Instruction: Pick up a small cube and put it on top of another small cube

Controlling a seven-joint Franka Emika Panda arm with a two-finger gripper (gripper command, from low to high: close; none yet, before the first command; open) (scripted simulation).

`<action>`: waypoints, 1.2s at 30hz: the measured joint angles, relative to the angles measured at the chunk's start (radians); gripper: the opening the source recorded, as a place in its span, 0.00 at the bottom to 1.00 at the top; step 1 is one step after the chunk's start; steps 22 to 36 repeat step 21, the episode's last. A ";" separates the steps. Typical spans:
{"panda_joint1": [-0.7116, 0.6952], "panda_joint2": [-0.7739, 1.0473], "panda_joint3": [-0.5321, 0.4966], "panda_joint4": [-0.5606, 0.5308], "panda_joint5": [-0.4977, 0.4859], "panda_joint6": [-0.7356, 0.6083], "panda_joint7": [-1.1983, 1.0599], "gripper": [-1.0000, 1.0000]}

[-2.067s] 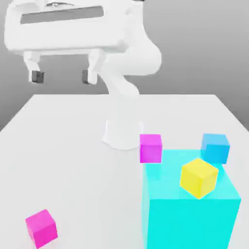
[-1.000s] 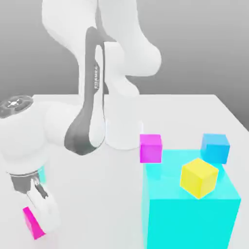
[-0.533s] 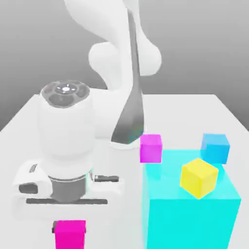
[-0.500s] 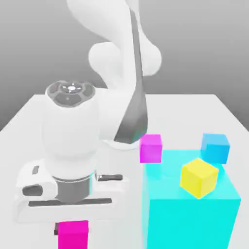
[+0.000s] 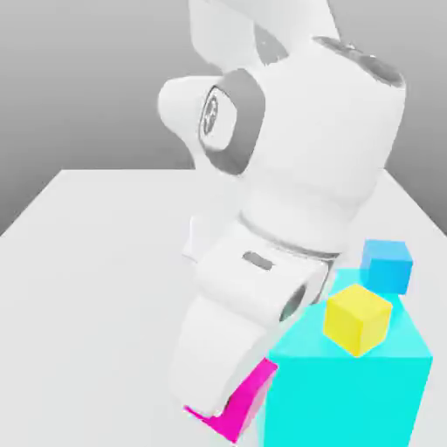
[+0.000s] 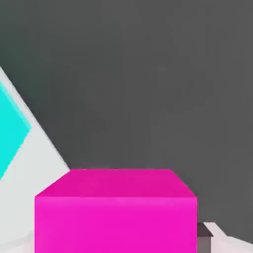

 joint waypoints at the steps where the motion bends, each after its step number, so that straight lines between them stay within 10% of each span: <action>1: 0.029 -0.034 0.017 -0.007 0.017 -0.029 0.016 0.00; 17: 0.173 -0.379 0.082 -0.281 0.526 -0.102 0.442 0.00; 18: 0.173 -0.368 0.085 -0.301 0.526 -0.071 0.444 1.00; 36: 0.173 -0.368 0.085 -0.301 0.526 -0.071 0.444 1.00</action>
